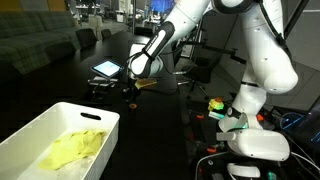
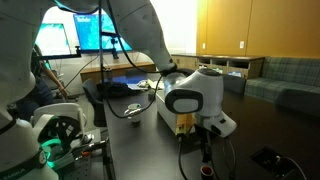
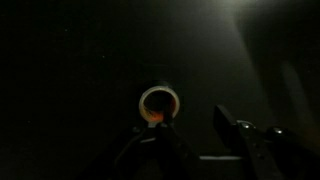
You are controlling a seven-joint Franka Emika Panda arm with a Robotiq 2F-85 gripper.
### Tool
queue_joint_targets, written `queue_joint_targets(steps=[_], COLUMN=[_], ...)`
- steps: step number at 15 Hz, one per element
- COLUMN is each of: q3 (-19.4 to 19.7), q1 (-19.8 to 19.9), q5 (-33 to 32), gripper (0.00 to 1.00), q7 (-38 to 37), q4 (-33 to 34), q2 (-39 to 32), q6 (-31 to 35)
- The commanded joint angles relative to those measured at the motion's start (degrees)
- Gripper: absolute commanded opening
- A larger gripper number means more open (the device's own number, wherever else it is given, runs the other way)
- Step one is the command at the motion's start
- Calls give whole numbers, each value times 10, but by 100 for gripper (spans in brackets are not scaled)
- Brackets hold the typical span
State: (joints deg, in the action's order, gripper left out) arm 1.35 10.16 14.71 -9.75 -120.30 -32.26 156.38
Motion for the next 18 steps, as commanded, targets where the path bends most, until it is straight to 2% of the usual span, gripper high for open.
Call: queue_joint_targets(steps=[1, 2, 4, 5, 6, 7, 9, 15, 17, 18], q3=[24, 31, 55, 65, 75, 81, 90, 88, 87, 86], q1=[-24, -32, -54, -62, -70, -74, -82, -80, -78, -78], q5=[-12, -15, -31, -39, -48, -56, -70, -88, -89, -89], gripper=[18, 12, 9, 7, 10, 35, 39, 85, 98, 100], q7=[-16, -25, -51, -64, -79, -86, -101, -112, -111, -112], q4=[-5, -3, 7, 11, 14, 17, 28, 68, 81, 88], q2=[16, 14, 6, 3, 1, 0, -6, -25, -32, -39], q6=[-13, -15, -37, -48, -61, -76, -104, -160, -176, -183])
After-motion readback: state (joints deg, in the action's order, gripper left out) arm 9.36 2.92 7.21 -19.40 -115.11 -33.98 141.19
